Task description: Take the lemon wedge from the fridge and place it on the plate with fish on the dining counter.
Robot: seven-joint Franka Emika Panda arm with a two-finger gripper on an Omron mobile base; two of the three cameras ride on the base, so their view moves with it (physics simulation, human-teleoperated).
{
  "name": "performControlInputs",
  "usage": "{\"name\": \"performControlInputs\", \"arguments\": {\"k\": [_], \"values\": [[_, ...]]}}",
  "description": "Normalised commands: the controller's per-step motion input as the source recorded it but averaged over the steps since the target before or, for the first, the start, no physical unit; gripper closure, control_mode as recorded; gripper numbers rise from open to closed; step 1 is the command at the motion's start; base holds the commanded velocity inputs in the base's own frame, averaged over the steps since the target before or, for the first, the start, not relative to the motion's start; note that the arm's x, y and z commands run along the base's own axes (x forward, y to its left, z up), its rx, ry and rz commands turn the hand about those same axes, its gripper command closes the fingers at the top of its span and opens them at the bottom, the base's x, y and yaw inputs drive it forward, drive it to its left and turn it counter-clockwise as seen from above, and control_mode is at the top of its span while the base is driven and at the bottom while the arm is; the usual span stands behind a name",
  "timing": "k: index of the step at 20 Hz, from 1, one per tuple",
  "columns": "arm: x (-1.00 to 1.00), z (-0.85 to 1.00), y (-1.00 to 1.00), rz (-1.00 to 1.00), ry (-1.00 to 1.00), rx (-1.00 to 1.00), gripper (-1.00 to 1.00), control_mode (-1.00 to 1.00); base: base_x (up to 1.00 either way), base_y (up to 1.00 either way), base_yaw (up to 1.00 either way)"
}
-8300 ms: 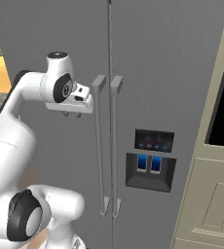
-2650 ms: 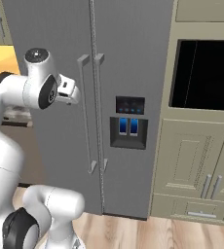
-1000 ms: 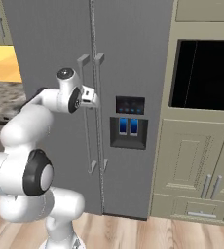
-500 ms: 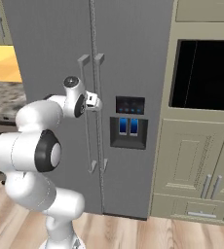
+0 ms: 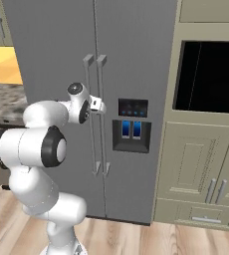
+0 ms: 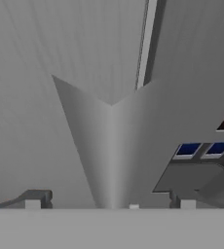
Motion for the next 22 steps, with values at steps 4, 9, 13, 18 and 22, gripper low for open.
{"name": "performControlInputs", "arguments": {"k": [4, 9, 13, 18, 22], "values": [[0.13, -0.04, 0.01, 0.00, 0.00, 0.00, 1.00, -1.00, 0.00, 0.00, 0.00], [0.00, 0.00, 0.00, 0.00, 0.00, 0.00, 1.00, -1.00, 0.00, 0.00, 0.00], [0.00, 0.00, 0.00, 0.00, 0.00, 0.00, 1.00, -1.00, 0.00, 0.00, 0.00], [-0.45, 0.17, 0.37, 0.00, 0.00, 0.05, 1.00, -1.00, 0.00, 0.00, 0.00], [-0.91, 0.49, 0.61, 0.00, 0.00, 0.05, 1.00, -1.00, 0.00, 0.00, 0.00]]}}
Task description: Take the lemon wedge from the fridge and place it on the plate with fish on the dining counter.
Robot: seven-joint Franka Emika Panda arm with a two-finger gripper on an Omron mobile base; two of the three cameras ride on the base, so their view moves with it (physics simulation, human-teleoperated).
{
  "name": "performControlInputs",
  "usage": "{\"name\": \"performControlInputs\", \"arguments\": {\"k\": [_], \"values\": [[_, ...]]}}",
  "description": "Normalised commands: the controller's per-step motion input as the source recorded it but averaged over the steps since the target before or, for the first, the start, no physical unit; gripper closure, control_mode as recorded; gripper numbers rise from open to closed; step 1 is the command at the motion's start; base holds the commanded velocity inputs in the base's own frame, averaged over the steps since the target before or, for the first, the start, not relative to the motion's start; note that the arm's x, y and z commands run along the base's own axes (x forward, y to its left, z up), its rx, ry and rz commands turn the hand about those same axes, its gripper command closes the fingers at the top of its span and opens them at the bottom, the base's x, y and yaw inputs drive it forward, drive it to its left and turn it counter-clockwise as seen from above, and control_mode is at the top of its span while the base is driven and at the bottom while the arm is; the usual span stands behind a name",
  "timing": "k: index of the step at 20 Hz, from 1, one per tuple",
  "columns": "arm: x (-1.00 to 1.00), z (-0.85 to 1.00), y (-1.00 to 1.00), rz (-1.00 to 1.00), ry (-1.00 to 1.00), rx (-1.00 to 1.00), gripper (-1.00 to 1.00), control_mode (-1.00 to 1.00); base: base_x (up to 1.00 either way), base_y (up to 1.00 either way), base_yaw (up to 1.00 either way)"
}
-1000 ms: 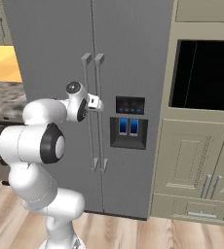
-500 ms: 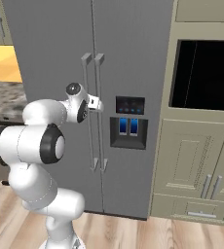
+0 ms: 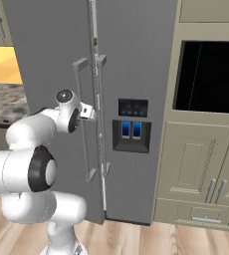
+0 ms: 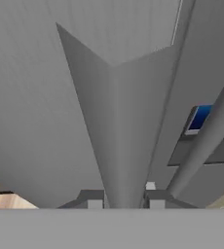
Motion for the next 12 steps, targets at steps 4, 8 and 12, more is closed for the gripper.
{"name": "performControlInputs", "arguments": {"k": [4, 8, 12], "values": [[-1.00, 0.68, 0.78, 0.00, -0.01, 0.01, 1.00, -1.00, 0.00, 0.00, 0.00], [-1.00, 0.93, 0.99, 0.00, 0.00, 0.00, 1.00, -1.00, 0.00, 0.00, 0.00], [-0.96, 1.00, 0.96, 0.00, 0.02, 0.00, -1.00, -1.00, 0.00, 0.00, 0.00]]}}
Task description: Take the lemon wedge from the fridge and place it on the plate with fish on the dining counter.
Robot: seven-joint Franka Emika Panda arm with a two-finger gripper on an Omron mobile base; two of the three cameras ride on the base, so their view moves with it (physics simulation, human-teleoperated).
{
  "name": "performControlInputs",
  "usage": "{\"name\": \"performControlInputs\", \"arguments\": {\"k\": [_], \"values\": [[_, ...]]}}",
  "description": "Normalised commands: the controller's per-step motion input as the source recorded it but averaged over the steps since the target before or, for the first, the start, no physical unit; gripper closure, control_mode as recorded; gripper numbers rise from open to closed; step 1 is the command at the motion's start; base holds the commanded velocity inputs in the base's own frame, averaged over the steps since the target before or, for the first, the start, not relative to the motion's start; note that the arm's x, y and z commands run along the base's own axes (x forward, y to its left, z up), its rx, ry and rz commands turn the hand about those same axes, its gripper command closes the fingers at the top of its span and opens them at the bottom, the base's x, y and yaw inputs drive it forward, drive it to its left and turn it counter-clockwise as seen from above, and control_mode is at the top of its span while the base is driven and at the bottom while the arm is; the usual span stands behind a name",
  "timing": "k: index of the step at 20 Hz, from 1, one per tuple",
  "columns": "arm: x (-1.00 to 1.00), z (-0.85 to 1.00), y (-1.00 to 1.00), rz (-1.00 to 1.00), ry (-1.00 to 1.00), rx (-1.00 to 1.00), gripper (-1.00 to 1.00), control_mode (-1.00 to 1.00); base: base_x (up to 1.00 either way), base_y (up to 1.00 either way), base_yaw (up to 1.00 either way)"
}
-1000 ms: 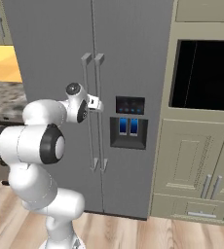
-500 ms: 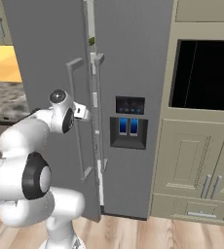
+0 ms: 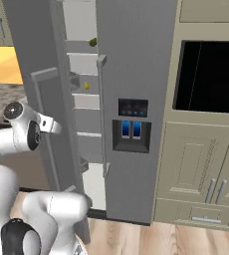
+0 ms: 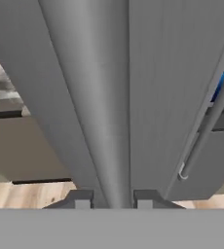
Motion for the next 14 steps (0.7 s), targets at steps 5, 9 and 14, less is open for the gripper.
{"name": "performControlInputs", "arguments": {"k": [5, 9, 14], "values": [[-1.00, 1.00, 0.31, 0.00, 0.00, 0.01, -1.00, -1.00, 0.00, 0.00, 0.00], [-1.00, 1.00, -0.03, 0.00, 0.00, 0.08, -1.00, -1.00, 0.00, 0.00, 0.00], [-1.00, 1.00, -0.30, 0.00, -0.01, 0.12, -1.00, -1.00, 0.00, 0.00, 0.00]]}}
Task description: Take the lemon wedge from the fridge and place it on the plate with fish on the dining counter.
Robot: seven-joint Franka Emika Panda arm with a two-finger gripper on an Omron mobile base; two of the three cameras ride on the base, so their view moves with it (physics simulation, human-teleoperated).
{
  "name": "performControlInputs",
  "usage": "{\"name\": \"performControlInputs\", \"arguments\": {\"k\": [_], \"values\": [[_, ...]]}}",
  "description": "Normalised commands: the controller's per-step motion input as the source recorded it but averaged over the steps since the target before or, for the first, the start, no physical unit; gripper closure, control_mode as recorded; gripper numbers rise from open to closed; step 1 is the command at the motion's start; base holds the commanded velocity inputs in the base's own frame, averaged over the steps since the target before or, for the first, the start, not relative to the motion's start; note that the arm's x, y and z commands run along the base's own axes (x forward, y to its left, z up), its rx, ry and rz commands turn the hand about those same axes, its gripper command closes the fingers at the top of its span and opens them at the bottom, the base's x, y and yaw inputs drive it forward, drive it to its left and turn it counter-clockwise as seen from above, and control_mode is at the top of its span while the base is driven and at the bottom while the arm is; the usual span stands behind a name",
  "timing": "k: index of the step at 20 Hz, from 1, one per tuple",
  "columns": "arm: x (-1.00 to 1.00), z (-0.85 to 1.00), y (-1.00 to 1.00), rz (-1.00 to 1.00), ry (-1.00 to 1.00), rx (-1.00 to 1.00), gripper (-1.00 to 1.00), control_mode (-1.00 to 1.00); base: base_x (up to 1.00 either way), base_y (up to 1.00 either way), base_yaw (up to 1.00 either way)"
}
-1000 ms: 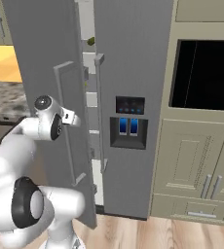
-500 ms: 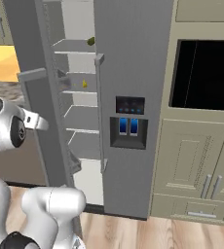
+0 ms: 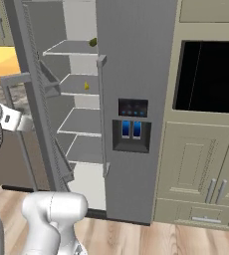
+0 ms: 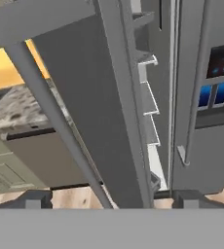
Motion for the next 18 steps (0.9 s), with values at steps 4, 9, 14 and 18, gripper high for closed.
{"name": "performControlInputs", "arguments": {"k": [4, 9, 14, 18], "values": [[-1.00, 1.00, -0.50, 0.00, -0.01, 0.20, -1.00, -1.00, 0.00, 0.00, 0.00], [-0.95, 0.87, -0.94, 0.01, -0.02, 0.45, -1.00, -1.00, 0.00, 0.00, 0.00], [0.01, 0.18, -0.80, 0.19, -0.06, 0.21, -1.00, -1.00, 0.00, 0.00, 0.00], [0.74, 0.00, -0.42, 0.12, 0.24, 0.40, -1.00, -1.00, 0.00, 0.00, 0.00]]}}
